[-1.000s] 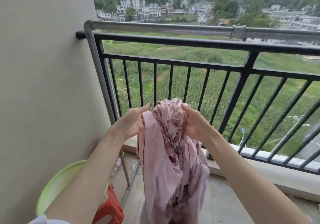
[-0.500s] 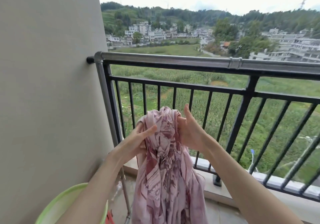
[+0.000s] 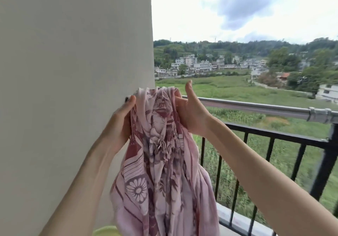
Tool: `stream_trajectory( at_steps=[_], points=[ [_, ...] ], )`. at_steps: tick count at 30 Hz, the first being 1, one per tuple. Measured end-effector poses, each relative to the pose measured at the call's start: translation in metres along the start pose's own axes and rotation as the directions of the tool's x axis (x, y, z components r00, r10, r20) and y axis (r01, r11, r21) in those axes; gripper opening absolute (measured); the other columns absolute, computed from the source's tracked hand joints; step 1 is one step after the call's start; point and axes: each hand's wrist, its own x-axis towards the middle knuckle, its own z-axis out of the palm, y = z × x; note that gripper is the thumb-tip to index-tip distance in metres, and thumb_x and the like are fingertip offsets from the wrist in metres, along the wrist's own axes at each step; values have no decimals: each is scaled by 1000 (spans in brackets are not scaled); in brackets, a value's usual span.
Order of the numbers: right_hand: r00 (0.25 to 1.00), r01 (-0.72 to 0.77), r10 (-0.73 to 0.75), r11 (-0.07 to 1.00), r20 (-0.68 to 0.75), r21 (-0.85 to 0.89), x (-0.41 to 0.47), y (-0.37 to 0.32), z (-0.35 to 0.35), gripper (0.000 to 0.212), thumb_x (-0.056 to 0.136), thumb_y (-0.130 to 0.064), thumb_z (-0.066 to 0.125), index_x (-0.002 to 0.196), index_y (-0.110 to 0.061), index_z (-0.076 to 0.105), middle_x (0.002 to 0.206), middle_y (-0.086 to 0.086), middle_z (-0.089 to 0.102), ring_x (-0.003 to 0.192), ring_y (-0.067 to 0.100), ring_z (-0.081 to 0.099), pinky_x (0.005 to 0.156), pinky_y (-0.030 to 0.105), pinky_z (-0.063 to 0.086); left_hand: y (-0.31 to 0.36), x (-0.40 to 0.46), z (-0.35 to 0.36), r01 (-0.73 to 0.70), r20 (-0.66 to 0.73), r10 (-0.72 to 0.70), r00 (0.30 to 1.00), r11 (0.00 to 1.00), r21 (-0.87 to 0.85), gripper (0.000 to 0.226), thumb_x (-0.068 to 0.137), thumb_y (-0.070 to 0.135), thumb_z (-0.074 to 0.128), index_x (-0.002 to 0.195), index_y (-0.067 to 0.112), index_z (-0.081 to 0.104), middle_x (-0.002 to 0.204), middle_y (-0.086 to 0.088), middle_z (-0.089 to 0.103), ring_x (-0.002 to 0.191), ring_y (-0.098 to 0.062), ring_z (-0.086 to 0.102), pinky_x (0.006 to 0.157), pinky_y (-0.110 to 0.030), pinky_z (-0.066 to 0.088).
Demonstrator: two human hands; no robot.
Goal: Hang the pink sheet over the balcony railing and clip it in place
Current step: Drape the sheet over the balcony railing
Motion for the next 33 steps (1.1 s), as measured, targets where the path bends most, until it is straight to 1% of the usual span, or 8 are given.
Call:
stream_trajectory(
  at_steps=[6,12,15,19,23,26,30,33],
  points=[
    [995,76,-72,995,69,-70,107,-29,8,97,78,-78,-3,146,-15,25,147,13,37,134,31,37,111,43,28,28,59,-59,-139,3,140,990,983,-116,38,88,44,46,103,22,73,112,-5,70,105,-20,65,76,-26,55],
    [981,172,-158,977,114,-124,194,-66,8,90,78,-78,-5,126,-20,46,137,1,44,130,26,41,106,37,31,65,132,-107,-263,34,270,962,956,-126,30,78,41,56,96,25,75,103,-1,72,100,-17,67,78,-27,54],
    [977,197,-186,975,102,-102,228,-83,10,94,78,-77,-4,140,-18,33,147,12,35,136,32,33,107,39,29,77,161,-124,-310,-32,309,951,939,-152,34,76,37,60,101,18,73,106,-6,71,101,-20,67,75,-27,55],
    [990,132,-123,983,74,-129,264,-78,10,94,80,-76,0,142,-14,34,146,17,37,133,33,37,102,41,34,73,183,-147,-381,-118,368,922,918,-114,13,83,24,58,95,18,59,106,-5,63,95,-16,66,70,-22,56],
    [993,-26,50,976,105,-217,286,-56,1,95,79,-77,-3,143,-14,30,130,13,52,107,23,60,95,36,45,48,179,-174,-272,-176,276,945,961,47,40,75,30,68,107,19,46,85,-6,62,65,-11,66,55,-21,52],
    [977,-127,175,935,121,-330,302,-43,1,102,74,-82,-4,147,-16,22,149,15,32,133,37,35,108,66,17,30,172,-193,-147,-209,181,961,975,169,76,59,41,81,124,24,44,105,-4,69,89,-17,70,69,-27,55],
    [963,-169,231,917,135,-361,319,-33,10,108,69,-85,-3,146,-15,26,150,16,30,137,36,29,110,65,11,8,181,-190,-89,-328,274,904,872,482,79,58,34,86,117,29,33,103,9,57,95,-5,61,75,-18,47],
    [987,-145,160,877,-6,-459,322,-37,4,106,71,-83,-5,141,-12,32,145,12,37,132,33,35,114,59,8,1,197,-190,-35,-375,309,874,810,586,81,70,14,78,131,12,25,108,3,52,107,-20,55,92,-36,48]
  ],
)
